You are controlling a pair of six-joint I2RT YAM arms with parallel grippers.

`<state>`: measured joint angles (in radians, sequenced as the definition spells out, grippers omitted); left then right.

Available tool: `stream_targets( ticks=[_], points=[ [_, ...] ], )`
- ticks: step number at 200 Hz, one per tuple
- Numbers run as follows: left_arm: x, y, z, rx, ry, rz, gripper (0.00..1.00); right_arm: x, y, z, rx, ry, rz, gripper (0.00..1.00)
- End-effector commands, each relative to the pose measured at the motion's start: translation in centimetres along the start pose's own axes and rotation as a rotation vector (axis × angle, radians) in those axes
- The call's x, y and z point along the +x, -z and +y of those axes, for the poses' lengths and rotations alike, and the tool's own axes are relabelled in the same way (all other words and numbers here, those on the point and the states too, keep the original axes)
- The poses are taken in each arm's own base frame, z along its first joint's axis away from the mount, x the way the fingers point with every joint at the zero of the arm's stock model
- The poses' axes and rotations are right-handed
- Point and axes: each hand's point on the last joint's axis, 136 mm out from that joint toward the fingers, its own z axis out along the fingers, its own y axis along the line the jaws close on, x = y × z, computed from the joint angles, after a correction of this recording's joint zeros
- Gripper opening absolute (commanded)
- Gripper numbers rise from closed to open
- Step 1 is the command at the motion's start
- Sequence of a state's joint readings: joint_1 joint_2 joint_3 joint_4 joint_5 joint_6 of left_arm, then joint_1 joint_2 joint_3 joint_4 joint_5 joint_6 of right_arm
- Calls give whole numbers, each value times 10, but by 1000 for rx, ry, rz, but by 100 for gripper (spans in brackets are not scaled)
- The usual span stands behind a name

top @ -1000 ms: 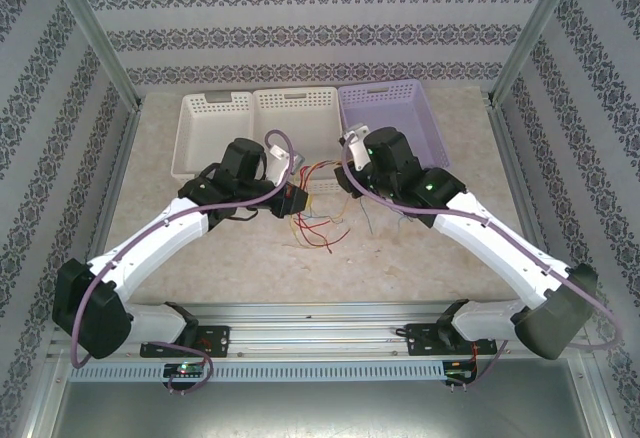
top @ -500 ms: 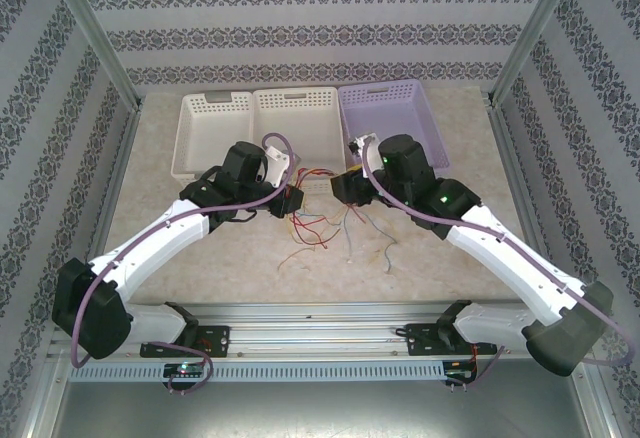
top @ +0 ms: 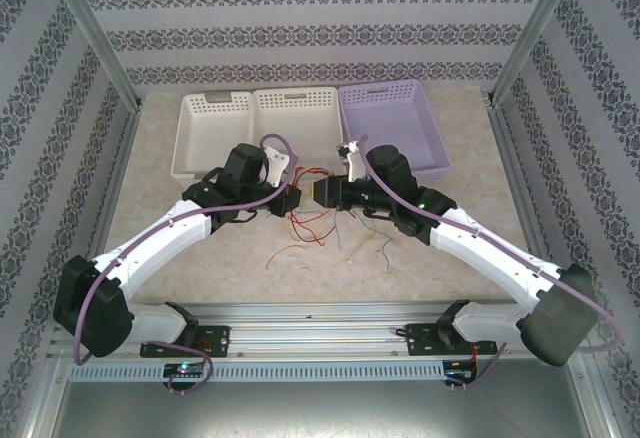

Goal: Untangle the cables

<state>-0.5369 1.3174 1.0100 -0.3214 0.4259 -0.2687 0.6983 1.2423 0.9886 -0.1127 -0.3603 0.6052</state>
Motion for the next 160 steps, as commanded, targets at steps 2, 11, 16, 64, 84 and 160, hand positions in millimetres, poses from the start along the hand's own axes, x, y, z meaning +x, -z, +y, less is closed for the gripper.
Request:
stream_targets(
  ticks=[2,11,16,64,84,160],
  points=[
    [-9,1,-17,77,-21,-41,0,-13,-8,4,-27,-34,-69,35],
    [-8,2,-20,91,-24,-46,0,-15,-10,1,-18,-50,-76,35],
    [-9,3,-21,93,-27,-49,0,-15,-11,-1,-10,-61,-79,34],
    [-10,6,-27,121,-41,-58,0,-21,-2,-38,151,-218,-169,34],
    [-11,7,-28,128,-44,-63,0,-19,0,-44,171,-250,-175,37],
    [-9,10,-42,192,-73,-65,0,-29,-4,-55,183,-305,-233,43]
  ],
)
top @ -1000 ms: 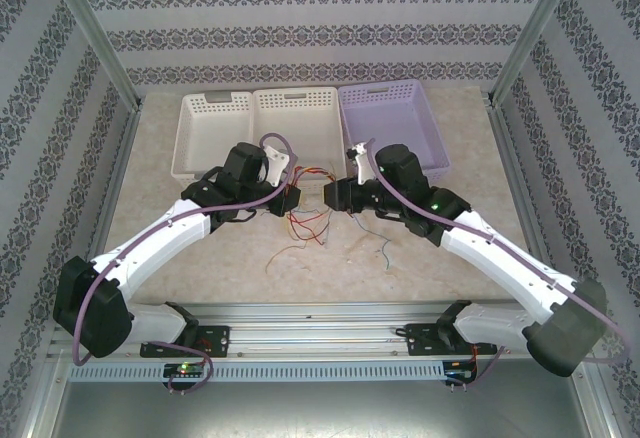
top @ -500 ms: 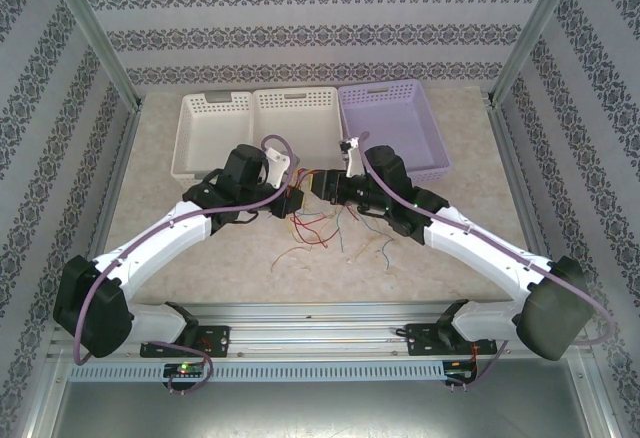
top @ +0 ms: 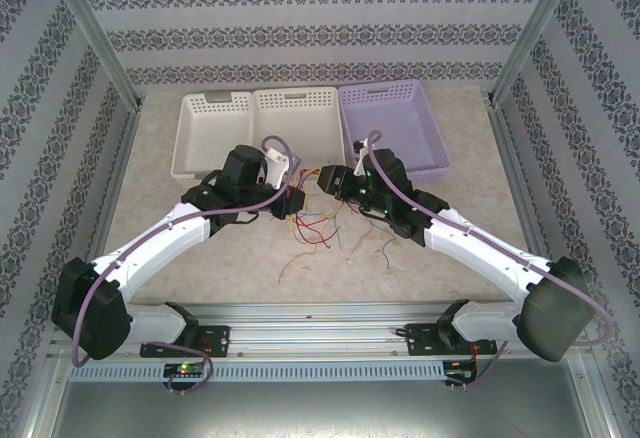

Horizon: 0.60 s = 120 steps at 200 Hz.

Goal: Untangle the cables

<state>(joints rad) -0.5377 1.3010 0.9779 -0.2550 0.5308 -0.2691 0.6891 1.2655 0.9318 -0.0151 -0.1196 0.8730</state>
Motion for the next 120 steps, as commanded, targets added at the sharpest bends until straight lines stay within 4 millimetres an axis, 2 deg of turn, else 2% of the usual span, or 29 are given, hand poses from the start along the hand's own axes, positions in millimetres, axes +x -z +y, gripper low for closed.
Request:
stream_targets(
  ticks=[1,22,63,99,120],
  points=[
    [-10,6,-24,78,-56,-45,0,-11,-2,-6,5,-45,-49,44],
    [-9,6,-25,77,-63,-44,0,-8,-7,1,-68,-91,-44,47],
    [-7,6,-27,77,-83,-40,0,-5,-14,7,-105,-165,-20,46],
    [-4,6,-33,98,-101,-30,0,-11,-14,2,-78,-189,-53,41],
    [0,5,-42,136,-120,-15,0,-16,-12,5,-84,-187,-70,37]
  ],
)
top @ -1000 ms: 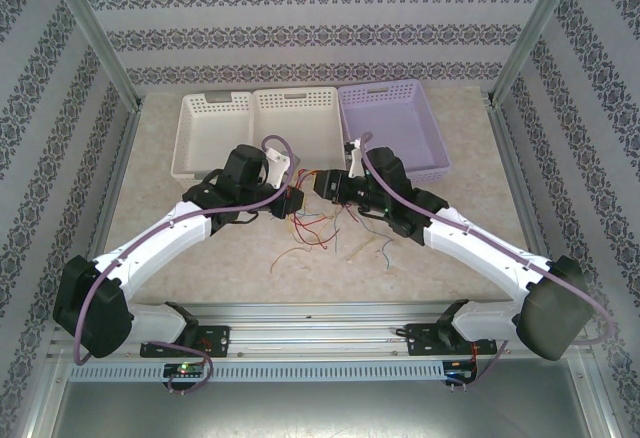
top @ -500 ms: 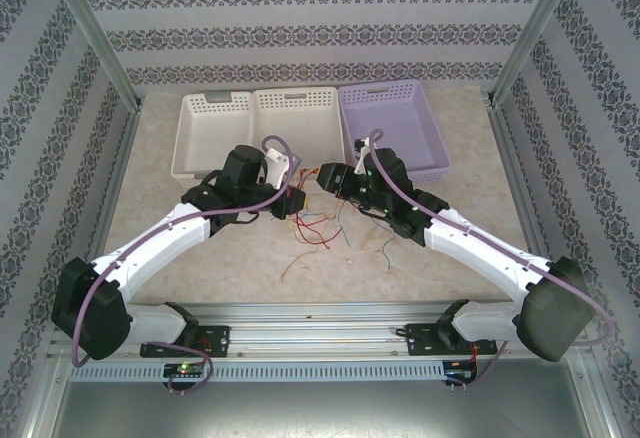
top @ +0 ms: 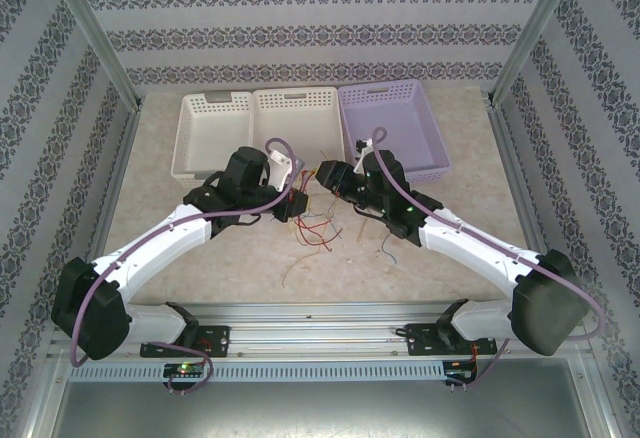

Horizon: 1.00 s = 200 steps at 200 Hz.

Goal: Untangle the cables

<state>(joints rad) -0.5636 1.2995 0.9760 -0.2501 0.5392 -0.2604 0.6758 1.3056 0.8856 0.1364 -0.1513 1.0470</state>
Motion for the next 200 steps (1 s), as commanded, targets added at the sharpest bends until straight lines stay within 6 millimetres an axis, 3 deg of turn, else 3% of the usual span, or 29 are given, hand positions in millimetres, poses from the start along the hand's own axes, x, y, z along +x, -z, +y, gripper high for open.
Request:
stream_targets(
  ticks=[1,25,87,113,153,200],
  points=[
    [-4,7,-32,110,-97,-24,0,-13,1,7,-22,-16,-48,37],
    [3,3,-42,139,-124,15,0,-15,2,4,-8,-18,-63,35],
    [3,10,-52,165,-165,0,0,-18,8,-9,29,-3,-97,14],
    [4,10,-53,167,-169,5,0,-21,16,-10,42,18,-118,0],
    [4,12,-51,150,-174,-1,0,-36,41,-13,83,74,-209,0],
    [4,9,-47,132,-165,7,2,-41,57,-11,81,128,-231,0]
  ],
)
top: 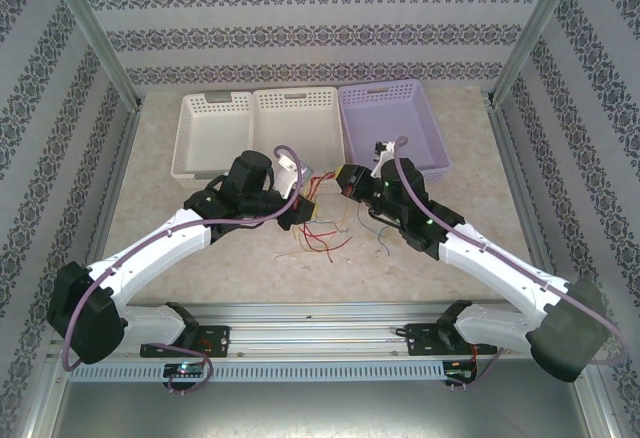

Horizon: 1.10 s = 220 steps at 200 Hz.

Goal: Untangle the cables

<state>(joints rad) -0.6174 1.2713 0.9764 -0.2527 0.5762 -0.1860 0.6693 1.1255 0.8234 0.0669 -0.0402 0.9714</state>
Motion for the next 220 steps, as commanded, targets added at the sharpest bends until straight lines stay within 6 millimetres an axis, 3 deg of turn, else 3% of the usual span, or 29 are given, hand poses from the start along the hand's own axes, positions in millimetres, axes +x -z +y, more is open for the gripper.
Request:
stream_targets(
  ticks=[1,28,56,77,111,137,158,198,220],
  points=[
    [-3,6,-18,52,-51,-4,3,-24,10,-13,61,54,-104,0],
    [-2,4,-16,49,-44,1,31,-24,11,-12,57,78,-95,0],
    [-2,4,-16,50,-46,-2,50,-24,11,-10,55,111,-88,0],
    [-3,5,-17,52,-47,-7,53,-23,11,-4,35,143,-73,0],
    [-6,9,-18,42,-54,-29,71,-13,8,12,-40,190,-4,0],
    [-8,11,-21,57,-55,-40,79,-9,10,17,-74,196,13,0],
    [-6,7,-25,92,-46,-33,80,-6,10,23,-104,199,32,0],
    [-1,0,-23,103,-27,-5,67,-4,14,34,-150,202,51,0],
    [-1,-1,-21,95,-27,-3,51,-1,15,38,-164,205,67,0]
  ],
)
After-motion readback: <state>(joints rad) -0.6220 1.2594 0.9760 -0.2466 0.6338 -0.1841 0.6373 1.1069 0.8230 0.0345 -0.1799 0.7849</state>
